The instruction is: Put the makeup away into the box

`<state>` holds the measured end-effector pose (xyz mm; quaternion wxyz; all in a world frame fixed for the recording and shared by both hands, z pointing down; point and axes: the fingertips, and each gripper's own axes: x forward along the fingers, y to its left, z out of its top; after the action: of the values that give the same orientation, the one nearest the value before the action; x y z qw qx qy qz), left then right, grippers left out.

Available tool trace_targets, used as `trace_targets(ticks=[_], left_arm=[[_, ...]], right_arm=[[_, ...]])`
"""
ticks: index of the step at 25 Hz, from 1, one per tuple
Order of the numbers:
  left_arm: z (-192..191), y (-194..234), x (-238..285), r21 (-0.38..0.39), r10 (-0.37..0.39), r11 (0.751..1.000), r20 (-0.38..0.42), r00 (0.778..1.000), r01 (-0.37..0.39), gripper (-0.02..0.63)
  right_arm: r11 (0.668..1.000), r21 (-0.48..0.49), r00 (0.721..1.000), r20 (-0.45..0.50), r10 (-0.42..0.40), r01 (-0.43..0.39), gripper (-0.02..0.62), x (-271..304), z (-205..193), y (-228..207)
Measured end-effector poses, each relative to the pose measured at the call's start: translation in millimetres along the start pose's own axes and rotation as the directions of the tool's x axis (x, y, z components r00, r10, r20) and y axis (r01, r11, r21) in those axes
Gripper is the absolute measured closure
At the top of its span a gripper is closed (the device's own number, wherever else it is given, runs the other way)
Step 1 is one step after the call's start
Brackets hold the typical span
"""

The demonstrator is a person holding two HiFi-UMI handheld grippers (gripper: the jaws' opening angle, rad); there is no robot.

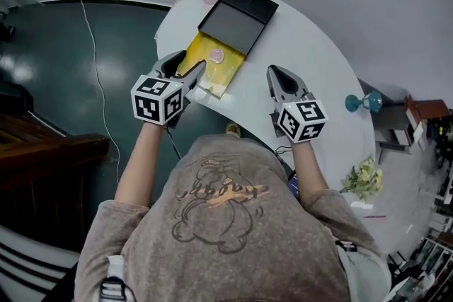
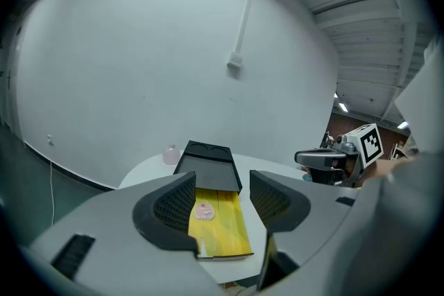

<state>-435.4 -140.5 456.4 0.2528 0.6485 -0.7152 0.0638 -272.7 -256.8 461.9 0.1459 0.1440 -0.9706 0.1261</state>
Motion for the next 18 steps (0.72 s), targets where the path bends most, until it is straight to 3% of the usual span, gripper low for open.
trace_targets(ticks=[18], left_arm=[[-18,13,-68,-0.110,0.096,0.991,0.154,0.983,-0.080,0.350]], right_arm=[[0.994,-0.029,0.994,-0.028,0.105,-0.106,0.592,13,2,41]])
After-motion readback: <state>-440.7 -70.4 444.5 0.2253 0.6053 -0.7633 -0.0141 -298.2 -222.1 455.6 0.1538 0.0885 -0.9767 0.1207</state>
